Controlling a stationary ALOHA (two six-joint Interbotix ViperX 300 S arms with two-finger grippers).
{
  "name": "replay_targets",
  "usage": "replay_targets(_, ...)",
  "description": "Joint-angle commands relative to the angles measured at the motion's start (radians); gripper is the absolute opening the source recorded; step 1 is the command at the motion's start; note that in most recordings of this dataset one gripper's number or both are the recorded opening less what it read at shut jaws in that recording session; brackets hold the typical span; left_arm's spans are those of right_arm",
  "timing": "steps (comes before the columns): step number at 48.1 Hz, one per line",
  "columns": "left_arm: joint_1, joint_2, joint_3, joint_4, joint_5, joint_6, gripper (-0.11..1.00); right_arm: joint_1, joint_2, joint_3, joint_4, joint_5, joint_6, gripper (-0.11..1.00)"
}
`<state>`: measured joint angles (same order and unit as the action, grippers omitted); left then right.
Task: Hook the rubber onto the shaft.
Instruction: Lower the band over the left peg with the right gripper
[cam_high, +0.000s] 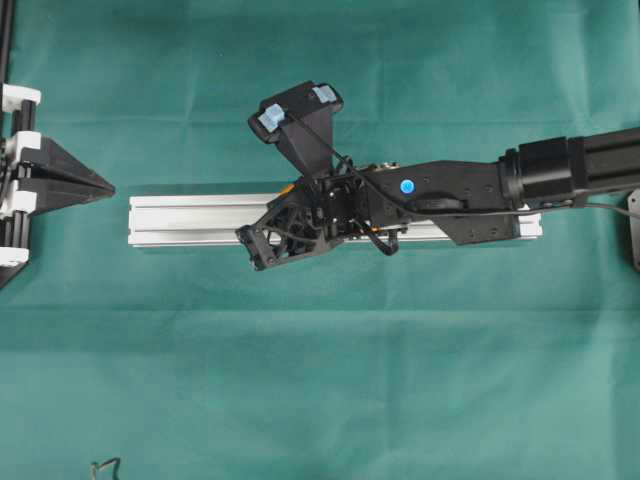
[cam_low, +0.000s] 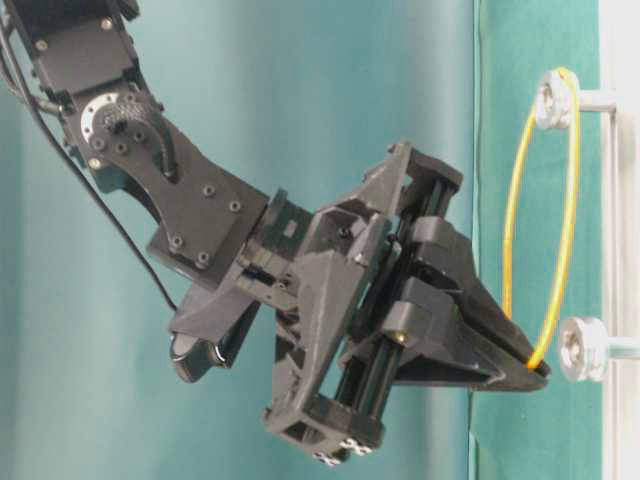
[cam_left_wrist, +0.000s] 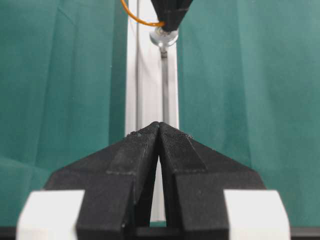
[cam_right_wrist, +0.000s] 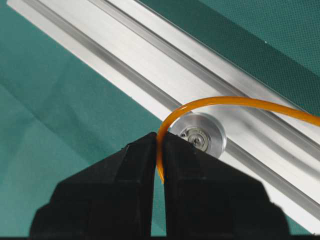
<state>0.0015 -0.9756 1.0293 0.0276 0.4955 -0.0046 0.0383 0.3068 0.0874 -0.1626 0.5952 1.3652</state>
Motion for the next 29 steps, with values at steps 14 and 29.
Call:
replay_targets(14,0.002,0.003,-0.032,0.002,-0.006,-0.002,0.00,-0.011,0.009,-0.052,0.058,-0.006,-0.005,0.07)
replay_targets(29,0.002,0.005,-0.032,0.002,-0.005,-0.002,0.00,-0.023,0.023,-0.063,0.094,-0.008,-0.005,0.07)
